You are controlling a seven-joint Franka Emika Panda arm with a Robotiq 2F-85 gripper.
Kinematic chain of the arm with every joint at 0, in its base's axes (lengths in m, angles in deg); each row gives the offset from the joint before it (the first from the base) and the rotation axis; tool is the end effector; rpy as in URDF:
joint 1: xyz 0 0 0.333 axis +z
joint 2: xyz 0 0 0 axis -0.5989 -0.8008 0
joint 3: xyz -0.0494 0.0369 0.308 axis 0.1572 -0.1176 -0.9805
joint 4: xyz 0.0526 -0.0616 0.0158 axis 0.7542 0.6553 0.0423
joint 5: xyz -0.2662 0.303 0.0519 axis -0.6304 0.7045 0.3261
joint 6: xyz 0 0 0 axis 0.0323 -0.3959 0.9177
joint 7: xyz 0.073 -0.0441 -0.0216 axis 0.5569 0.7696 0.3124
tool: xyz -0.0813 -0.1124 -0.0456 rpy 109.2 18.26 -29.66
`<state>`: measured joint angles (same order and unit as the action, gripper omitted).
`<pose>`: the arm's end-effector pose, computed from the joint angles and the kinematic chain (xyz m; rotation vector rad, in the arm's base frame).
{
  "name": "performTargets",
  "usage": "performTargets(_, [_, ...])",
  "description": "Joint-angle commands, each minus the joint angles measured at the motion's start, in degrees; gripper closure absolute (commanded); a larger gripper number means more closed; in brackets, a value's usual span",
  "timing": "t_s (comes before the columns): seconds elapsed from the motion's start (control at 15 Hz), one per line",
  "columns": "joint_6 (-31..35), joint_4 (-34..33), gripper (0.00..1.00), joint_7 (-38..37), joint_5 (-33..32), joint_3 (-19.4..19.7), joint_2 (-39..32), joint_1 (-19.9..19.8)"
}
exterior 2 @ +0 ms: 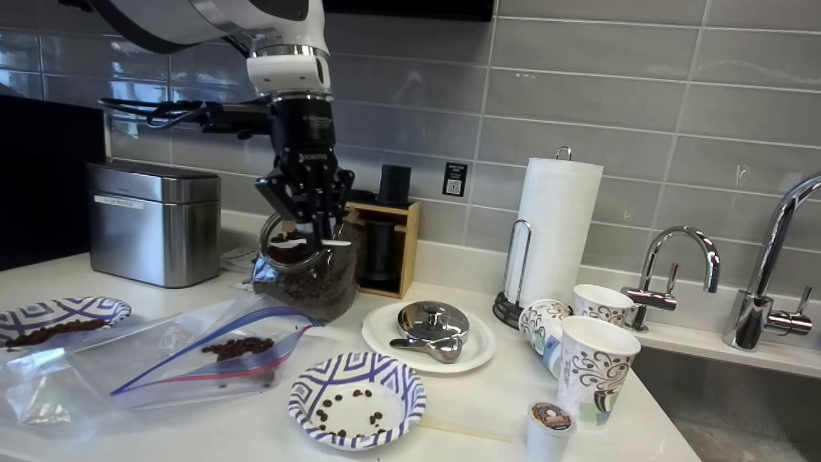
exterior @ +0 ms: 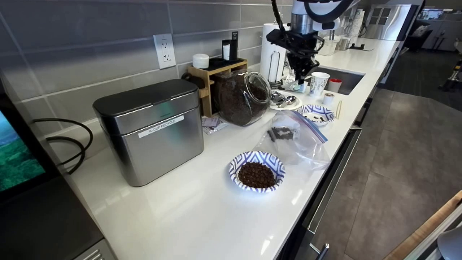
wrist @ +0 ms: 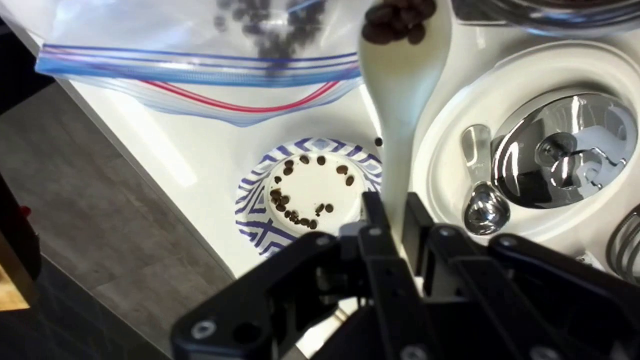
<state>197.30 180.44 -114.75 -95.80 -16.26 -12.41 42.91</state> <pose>0.5623 0.0770 0.3678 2.1251 -2.1689 0.3654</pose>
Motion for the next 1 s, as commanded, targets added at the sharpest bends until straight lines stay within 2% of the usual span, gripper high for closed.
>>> performTargets(0.0, [3.2,5.7,0.97,6.2,2.1,0.8,4.8,-1.7])
performTargets(0.6, [8.6,12.8,0.97,24.4,1.0,4.3,9.2,-7.2])
performTargets(0.8, [9.3,13.6,0.97,25.6,0.4,5.2,9.5,-9.1])
performTargets(0.93, [7.4,12.5,0.97,23.0,-2.0,4.7,8.8,-10.1])
